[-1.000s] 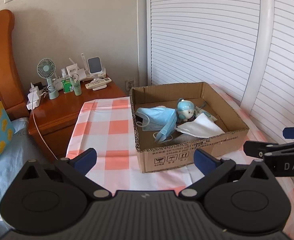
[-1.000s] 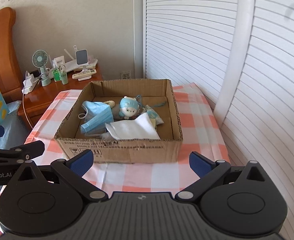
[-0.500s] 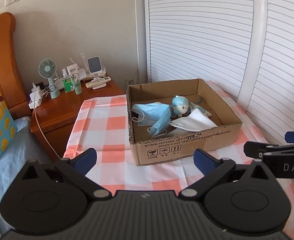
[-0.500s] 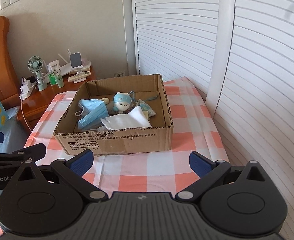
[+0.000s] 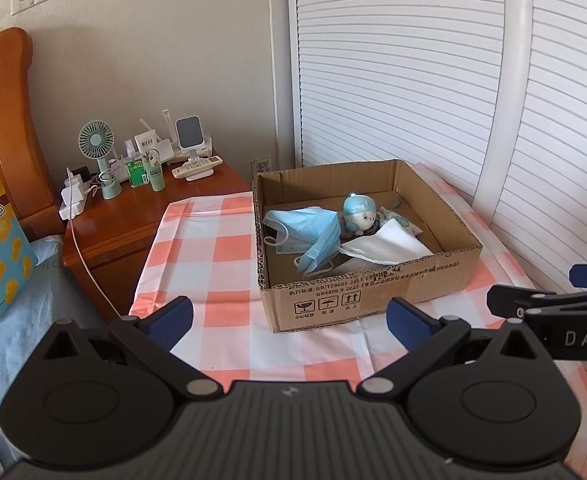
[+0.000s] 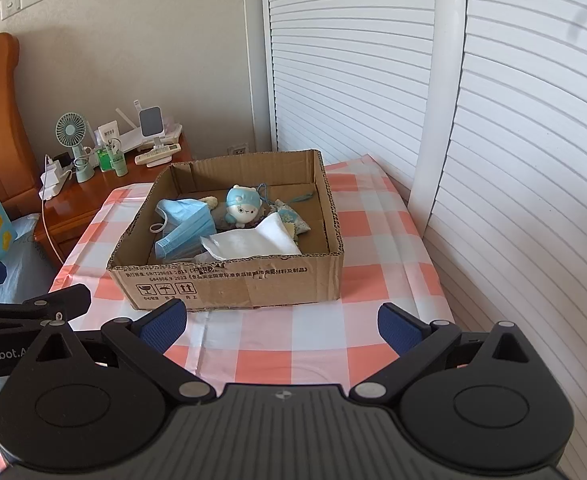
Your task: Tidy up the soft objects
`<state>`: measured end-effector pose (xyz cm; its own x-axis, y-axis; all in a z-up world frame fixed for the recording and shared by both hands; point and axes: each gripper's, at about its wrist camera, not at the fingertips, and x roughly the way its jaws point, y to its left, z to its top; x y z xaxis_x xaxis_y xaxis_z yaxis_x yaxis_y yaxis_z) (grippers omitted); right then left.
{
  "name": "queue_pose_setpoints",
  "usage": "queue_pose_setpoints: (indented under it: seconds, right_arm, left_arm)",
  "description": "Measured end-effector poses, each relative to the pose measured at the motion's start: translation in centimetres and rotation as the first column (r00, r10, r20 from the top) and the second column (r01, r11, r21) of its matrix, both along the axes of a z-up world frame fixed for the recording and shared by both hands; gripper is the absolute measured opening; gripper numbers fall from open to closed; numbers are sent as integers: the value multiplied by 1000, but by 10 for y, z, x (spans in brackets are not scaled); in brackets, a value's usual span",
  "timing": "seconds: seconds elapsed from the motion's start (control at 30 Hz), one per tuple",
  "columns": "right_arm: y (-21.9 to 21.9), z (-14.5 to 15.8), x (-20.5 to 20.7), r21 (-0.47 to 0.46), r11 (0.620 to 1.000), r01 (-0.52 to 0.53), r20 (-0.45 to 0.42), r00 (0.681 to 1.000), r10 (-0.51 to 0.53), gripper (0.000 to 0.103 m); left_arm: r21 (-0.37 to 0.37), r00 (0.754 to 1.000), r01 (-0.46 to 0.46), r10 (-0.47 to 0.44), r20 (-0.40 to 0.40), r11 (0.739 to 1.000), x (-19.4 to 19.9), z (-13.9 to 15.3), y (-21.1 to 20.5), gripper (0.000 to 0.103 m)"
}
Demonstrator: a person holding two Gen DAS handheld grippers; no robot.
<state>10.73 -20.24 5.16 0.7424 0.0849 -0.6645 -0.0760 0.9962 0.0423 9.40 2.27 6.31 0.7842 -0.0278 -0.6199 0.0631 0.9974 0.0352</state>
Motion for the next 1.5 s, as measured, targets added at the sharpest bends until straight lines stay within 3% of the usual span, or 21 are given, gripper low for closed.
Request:
queue_pose_setpoints:
  seconds: [1.5]
  right_arm:
    - [1,0,-1,-10,1000,-2,1,1000,2,103]
  left_arm:
    - [5,1000,-4,4,5,1000,0,1,1,102]
